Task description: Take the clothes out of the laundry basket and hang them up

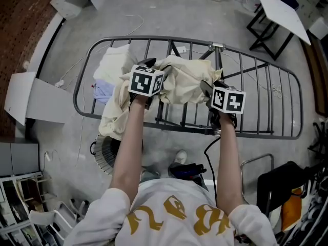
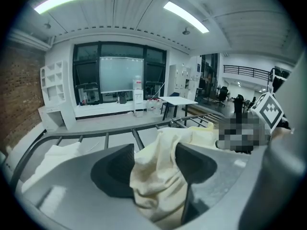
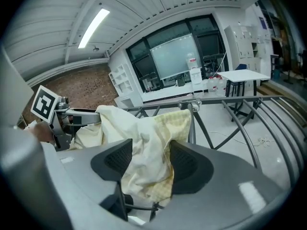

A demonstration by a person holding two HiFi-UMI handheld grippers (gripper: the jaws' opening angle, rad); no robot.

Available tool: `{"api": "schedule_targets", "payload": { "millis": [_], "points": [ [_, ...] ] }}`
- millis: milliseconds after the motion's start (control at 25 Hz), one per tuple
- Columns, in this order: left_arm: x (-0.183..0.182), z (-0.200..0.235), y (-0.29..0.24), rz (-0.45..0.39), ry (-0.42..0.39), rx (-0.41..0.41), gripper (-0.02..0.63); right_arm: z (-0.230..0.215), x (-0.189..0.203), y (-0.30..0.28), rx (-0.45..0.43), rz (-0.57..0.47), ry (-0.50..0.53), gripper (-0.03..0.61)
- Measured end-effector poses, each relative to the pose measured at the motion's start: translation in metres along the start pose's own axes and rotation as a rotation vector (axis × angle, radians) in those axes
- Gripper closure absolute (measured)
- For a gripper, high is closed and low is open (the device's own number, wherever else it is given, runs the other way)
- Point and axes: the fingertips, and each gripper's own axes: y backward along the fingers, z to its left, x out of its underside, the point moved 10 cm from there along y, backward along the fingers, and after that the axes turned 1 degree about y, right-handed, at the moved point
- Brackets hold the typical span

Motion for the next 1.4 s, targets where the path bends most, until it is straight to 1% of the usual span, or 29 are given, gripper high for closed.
{"api": "schedule_targets", "payload": {
  "millis": [120, 280, 320, 480, 520, 560, 640, 720, 760, 880, 1040, 1120, 1240, 1400],
  "points": [
    [0.004, 0.001, 0.011, -0.011, 0.014, -0.024, 0.319, -0.001, -0.001, 0.008, 0.014, -0.035, -0.011, 0.302],
    [0.009, 0.005, 0.034, -0.048, 0.015, -0.080, 0.307, 0.002, -0.003, 0.015, 0.018, -0.086, -0.026, 0.304],
    [0.011, 0.006, 0.042, -0.063, 0.028, -0.079, 0.307, 0.004, -0.002, 0.017, 0.014, -0.099, -0.024, 0.305],
    [0.021, 0.009, 0.075, -0.135, 0.111, -0.035, 0.307, 0.017, 0.003, 0.030, -0.001, -0.155, -0.029, 0.318],
    [0.023, 0.010, 0.084, -0.155, 0.119, -0.028, 0.315, 0.021, 0.004, 0.035, -0.008, -0.172, -0.039, 0.327],
    [0.025, 0.009, 0.092, -0.177, 0.124, -0.024, 0.347, 0.027, 0.006, 0.039, -0.018, -0.188, -0.045, 0.349],
    [0.034, 0.006, 0.110, -0.221, 0.140, -0.013, 0.411, 0.041, 0.014, 0.051, -0.045, -0.218, -0.038, 0.433],
    [0.047, 0.003, 0.128, -0.259, 0.162, -0.002, 0.468, 0.061, 0.024, 0.064, -0.088, -0.249, -0.003, 0.538],
    [0.053, 0.002, 0.138, -0.276, 0.168, 0.001, 0.508, 0.072, 0.028, 0.070, -0.109, -0.265, 0.018, 0.551],
    [0.071, -0.003, 0.163, -0.320, 0.173, 0.011, 0.610, 0.105, 0.042, 0.087, -0.137, -0.297, 0.077, 0.549],
    [0.102, -0.011, 0.201, -0.379, 0.211, 0.042, 0.612, 0.143, 0.067, 0.107, -0.118, -0.299, 0.161, 0.551],
    [0.114, -0.011, 0.219, -0.397, 0.235, 0.039, 0.612, 0.157, 0.076, 0.114, -0.106, -0.305, 0.164, 0.551],
    [0.130, -0.009, 0.230, -0.418, 0.298, 0.058, 0.612, 0.167, 0.083, 0.118, -0.090, -0.320, 0.147, 0.551],
    [0.142, -0.009, 0.234, -0.397, 0.307, 0.057, 0.612, 0.176, 0.090, 0.118, -0.074, -0.316, 0.151, 0.551]
  ]
}}
